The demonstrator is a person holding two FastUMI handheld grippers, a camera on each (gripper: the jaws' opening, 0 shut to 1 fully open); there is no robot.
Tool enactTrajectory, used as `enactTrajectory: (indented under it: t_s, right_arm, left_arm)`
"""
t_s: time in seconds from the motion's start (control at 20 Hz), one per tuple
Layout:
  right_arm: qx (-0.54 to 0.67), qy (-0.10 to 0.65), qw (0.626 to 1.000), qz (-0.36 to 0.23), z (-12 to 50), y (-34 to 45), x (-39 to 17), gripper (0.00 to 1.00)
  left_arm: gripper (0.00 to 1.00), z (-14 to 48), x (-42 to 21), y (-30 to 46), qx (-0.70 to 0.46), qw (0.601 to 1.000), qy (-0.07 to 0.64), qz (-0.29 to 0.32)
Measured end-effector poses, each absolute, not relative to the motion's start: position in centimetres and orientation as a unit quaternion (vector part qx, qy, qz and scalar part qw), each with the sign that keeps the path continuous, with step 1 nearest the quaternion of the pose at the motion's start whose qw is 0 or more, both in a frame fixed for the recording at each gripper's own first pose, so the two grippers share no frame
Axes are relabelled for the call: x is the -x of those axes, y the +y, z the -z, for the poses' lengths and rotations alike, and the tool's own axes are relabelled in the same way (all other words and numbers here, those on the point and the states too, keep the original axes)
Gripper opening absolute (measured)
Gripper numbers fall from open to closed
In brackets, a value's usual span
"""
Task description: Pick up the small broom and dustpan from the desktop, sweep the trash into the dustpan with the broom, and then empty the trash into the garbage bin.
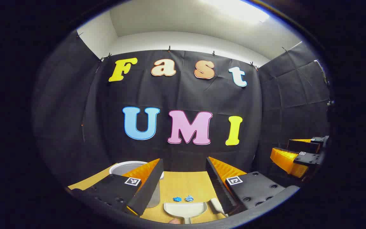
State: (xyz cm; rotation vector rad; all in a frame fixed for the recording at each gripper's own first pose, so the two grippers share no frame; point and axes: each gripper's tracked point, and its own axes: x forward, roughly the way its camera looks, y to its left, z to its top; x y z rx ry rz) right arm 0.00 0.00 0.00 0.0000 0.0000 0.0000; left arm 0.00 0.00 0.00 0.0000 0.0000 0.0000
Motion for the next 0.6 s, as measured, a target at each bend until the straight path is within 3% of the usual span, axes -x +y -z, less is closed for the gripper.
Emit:
enactTrajectory:
  t_s: [0.05,0.6]
  right_arm:
    - [0.001,0.001,1.000,0.002,0.11,-0.14,-0.07,0.96]
    - [-0.001,0.004,1.000,0.003,0.29,0.52,0.21,0.93]
  left_arm:
    - [0.80,0.06,0.10,0.00,-0.001,1.000,0.002,0.001]
    - [0.80,-0.03,0.83,0.75,-0.004,1.000,-0.002,-0.005]
